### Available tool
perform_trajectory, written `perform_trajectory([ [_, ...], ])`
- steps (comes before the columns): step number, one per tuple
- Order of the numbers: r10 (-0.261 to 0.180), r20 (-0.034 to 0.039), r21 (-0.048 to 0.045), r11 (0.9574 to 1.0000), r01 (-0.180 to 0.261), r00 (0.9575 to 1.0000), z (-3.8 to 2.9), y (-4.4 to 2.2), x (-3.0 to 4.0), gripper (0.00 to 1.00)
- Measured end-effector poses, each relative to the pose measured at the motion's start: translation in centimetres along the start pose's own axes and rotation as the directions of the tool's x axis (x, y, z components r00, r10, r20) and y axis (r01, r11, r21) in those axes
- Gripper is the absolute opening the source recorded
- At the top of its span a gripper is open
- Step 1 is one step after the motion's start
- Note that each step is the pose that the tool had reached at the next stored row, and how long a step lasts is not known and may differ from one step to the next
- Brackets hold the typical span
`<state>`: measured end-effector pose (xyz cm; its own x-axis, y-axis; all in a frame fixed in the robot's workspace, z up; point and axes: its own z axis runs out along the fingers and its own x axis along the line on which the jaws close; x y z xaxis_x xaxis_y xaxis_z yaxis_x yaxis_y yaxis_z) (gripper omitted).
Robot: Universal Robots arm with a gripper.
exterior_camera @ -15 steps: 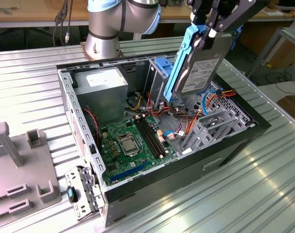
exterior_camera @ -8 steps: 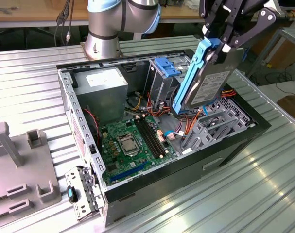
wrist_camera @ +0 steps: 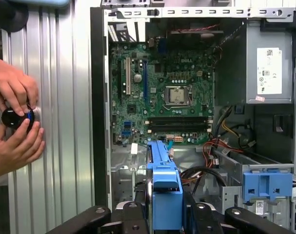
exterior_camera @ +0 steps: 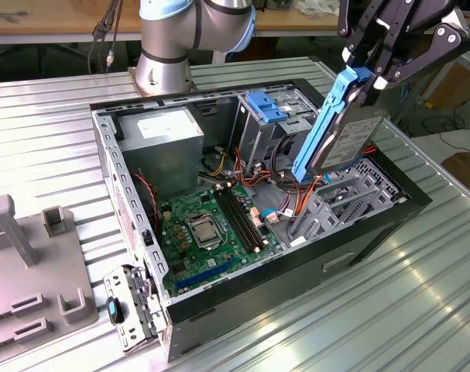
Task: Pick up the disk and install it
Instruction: 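Insert the disk into the insertion slot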
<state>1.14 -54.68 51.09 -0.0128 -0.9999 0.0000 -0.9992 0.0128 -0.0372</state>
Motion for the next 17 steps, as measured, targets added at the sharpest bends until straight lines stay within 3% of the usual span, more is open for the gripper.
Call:
perform_trajectory([
  [4, 0.0, 0.0019, 0.0, 1.0, 0.0, 1.0, 0.16, -0.6, 0.01, 0.37],
  [5, 0.0, 0.0064, 0.0, 1.0, 0.0, 1.0, 0.26, -0.84, 0.04, 0.37],
  [7, 0.0, 0.0113, -0.0002, 1.0, 0.0, 0.9999, 0.53, -1.2, 0.61, 0.37],
  [8, 0.0, 0.0118, -0.0002, 1.0, 0.0, 0.9999, 0.76, -1.4, 1.05, 0.37],
  [12, 0.001, 0.012, -0.0001, 1.0, -0.001, 0.9999, 1.21, -2.07, 1.69, 0.37],
  [15, 0.0, 0.0118, -0.0002, 1.0, 0.0, 0.9999, 1.54, -3.22, 1.72, 0.37],
  [16, 0.0, 0.0118, -0.0002, 1.0, 0.0, 0.9999, 1.76, -3.89, 1.72, 0.37],
  [17, 0.0, 0.0118, -0.0002, 1.0, 0.0, 0.9999, 1.83, -3.99, 1.72, 0.37],
])
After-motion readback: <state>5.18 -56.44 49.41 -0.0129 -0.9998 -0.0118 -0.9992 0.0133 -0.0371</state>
